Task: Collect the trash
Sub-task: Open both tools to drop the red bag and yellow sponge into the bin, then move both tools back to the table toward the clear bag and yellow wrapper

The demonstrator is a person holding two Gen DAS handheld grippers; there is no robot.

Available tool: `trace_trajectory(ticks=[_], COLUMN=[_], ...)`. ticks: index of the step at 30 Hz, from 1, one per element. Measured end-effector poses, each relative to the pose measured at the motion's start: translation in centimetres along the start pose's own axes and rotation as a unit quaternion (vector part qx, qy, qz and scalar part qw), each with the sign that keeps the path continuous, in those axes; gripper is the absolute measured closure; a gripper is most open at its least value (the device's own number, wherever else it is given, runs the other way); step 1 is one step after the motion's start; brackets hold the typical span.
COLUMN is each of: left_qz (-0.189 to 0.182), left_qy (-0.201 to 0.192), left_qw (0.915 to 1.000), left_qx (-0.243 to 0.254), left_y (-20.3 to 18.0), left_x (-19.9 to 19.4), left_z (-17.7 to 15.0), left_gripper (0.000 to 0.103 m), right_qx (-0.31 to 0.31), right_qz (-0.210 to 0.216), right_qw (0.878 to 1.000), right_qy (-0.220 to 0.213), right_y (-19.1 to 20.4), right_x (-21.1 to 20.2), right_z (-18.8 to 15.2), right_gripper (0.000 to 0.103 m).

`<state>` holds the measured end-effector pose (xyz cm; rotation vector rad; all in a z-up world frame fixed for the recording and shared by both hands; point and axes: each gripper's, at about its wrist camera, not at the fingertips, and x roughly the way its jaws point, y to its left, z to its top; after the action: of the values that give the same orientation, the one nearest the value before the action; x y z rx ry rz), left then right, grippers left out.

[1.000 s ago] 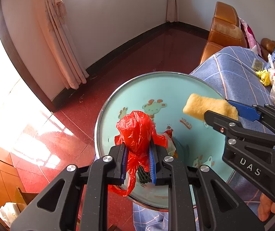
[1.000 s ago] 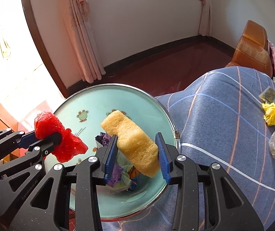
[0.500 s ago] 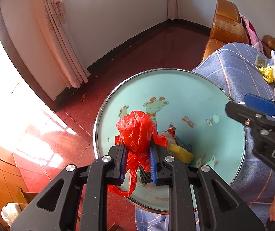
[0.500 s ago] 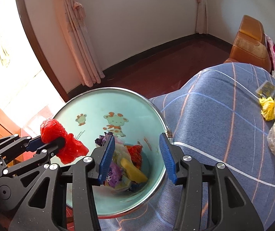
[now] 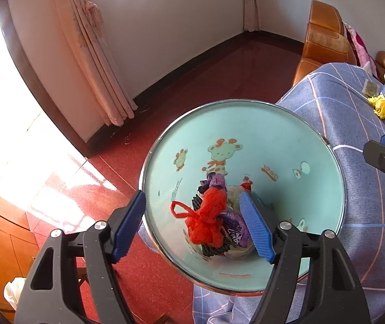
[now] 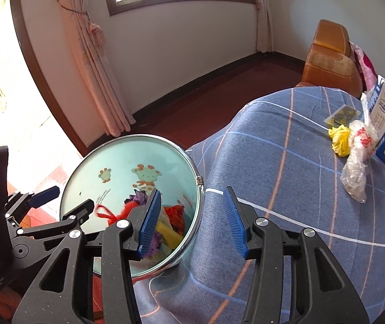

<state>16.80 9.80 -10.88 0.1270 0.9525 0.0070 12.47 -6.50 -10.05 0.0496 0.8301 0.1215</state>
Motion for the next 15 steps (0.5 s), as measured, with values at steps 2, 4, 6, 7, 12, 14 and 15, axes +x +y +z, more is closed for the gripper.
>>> trace_trajectory(ticks=[2, 4, 6, 7, 12, 14, 15], left_qz=[0.003, 0.006, 0.006, 0.005, -0.006, -0.013, -0.014], left_qy=[-0.004, -0.007, -0.007, -0.006, 0.0, 0.001, 0.0], left_qw=[1.0, 0.9999, 0.9999, 1.0, 1.0, 0.9999, 0.9999], left_qx=[-0.006, -0.007, -0.005, -0.003, -0.001, 0.004, 0.009], left_y=[0.1, 0.1, -0.1, -0.3, -1.3, -2.0, -2.3], left_x=[-0.5, -1.0, -1.3, -1.5, -2.0, -2.3, -2.4], left_z=[-0.1, -0.4, -0.7, -0.9, -1.7, -1.9, -2.0], left_gripper=[0.027, 0.026, 0.026, 0.026, 0.019, 0.019, 0.019], right_qx=[0.001, 0.002, 0.009, 0.012, 0.027, 0.036, 0.042], right_qz=[-0.003, -0.01, -0.015, -0.017, -0.035, -0.043, -0.048], right_qw=[1.0, 1.0, 1.0, 1.0, 0.999, 0.998, 0.998], right_qy=[-0.003, -0.006, -0.006, -0.006, -0.008, -0.01, -0.011], right_y=[-0.2, -0.5, -1.0, -1.3, -3.2, -4.2, -4.9], right_x=[-0.6, -1.0, -1.2, -1.3, -2.3, -2.7, -3.0], right_z=[-0.2, -0.6, -1.0, -1.2, -2.4, -2.9, -3.2], right_gripper=[0.055, 0.055, 0.054, 0.053, 0.049, 0.048, 0.048])
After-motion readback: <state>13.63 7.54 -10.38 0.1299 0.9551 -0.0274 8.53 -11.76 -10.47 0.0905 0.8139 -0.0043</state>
